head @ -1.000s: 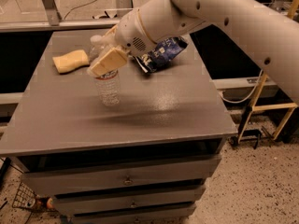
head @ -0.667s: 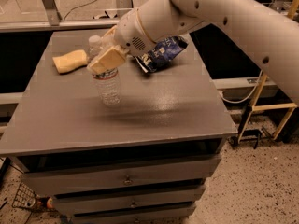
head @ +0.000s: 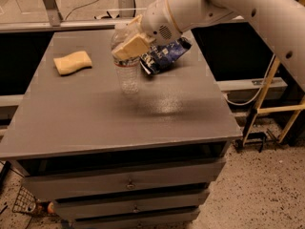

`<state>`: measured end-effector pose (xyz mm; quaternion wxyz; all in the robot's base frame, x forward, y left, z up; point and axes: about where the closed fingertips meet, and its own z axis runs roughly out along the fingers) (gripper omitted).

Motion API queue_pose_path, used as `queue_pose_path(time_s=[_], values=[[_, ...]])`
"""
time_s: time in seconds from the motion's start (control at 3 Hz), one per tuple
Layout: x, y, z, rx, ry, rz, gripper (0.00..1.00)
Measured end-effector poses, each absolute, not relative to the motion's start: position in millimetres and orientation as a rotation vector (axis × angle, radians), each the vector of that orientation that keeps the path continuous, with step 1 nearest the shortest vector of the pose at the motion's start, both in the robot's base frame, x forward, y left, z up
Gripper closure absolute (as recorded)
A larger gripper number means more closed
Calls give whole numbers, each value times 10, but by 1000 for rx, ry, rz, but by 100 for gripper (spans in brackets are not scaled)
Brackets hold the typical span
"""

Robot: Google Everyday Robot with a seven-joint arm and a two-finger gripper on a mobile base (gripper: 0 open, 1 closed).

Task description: Move water bottle near sponge

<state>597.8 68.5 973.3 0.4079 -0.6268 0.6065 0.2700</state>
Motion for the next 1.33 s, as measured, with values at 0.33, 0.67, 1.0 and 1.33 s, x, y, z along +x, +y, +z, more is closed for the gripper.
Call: queue_pose_path(time_s=[0.33,0.67,1.0,1.33], values=[[5978,686,9732,-1580,1529,681,100],[6120,878,9839,-1621,1523,707,100],[6275,1127,9998,-1664,1495,732,100],[6461,1428,9949,-1645,1538,741,100]])
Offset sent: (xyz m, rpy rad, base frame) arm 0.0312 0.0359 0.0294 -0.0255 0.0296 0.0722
